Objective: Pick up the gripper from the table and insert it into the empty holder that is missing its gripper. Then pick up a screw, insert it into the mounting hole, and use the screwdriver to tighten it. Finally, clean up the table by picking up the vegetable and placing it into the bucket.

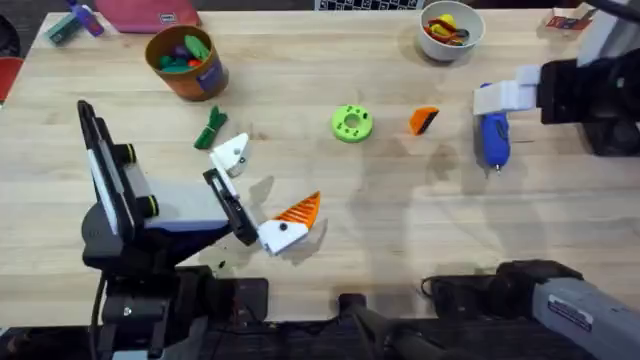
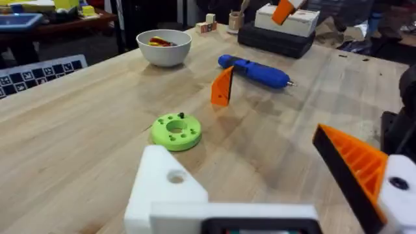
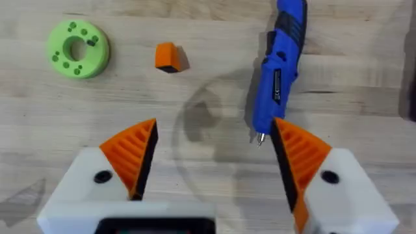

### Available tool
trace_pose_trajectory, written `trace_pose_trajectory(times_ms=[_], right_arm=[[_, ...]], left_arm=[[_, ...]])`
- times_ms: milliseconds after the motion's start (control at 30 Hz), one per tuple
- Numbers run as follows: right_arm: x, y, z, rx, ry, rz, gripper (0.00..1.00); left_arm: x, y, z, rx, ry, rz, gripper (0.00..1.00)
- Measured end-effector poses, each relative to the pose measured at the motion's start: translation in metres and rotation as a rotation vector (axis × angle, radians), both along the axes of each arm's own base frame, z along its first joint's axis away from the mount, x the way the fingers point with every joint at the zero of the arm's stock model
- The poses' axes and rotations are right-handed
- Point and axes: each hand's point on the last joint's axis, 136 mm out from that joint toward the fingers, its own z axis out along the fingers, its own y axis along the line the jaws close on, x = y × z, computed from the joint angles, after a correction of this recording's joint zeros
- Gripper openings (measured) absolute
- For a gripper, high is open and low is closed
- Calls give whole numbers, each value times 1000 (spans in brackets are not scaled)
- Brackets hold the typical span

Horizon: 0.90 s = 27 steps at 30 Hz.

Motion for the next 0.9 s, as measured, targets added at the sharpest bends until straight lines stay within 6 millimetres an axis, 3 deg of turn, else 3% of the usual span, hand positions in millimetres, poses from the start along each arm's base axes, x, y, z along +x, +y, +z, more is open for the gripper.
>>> trace_pose_trajectory(times_ms=[900], right_arm=[[3, 0, 2, 1, -14, 0, 993]], left_arm=[[0, 0, 0, 0, 0, 0, 985]])
